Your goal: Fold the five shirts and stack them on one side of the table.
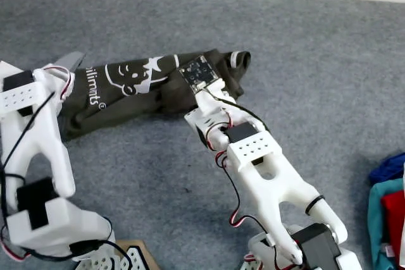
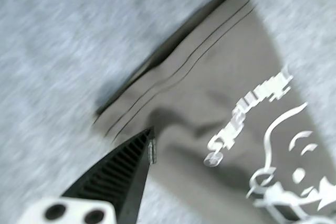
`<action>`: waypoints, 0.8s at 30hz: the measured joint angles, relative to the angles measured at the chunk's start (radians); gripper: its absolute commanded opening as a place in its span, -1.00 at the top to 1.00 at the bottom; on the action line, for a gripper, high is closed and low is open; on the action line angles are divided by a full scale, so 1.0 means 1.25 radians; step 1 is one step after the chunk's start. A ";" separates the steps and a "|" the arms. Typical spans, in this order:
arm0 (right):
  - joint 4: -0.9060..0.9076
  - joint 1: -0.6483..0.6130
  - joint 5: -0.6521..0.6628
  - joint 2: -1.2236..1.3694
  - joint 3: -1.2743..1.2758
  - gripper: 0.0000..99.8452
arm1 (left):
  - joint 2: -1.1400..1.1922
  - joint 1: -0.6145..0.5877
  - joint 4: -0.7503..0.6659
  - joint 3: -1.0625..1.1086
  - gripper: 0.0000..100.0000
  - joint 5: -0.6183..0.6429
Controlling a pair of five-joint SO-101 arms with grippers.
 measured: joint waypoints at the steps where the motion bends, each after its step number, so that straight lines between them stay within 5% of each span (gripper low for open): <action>1: 0.000 0.000 0.000 0.000 0.000 0.89 | -0.015 -0.005 0.034 0.006 -0.09 0.000; 9: -0.002 0.000 0.000 0.000 0.005 0.89 | -0.050 -0.122 0.216 0.015 -0.09 -0.022; 19: -0.002 0.000 0.000 0.000 0.005 0.89 | 0.106 -0.150 0.151 0.045 -0.07 -0.371; 24: -0.002 0.000 0.000 0.000 0.005 0.89 | 0.193 -0.137 0.145 -0.012 0.26 -0.469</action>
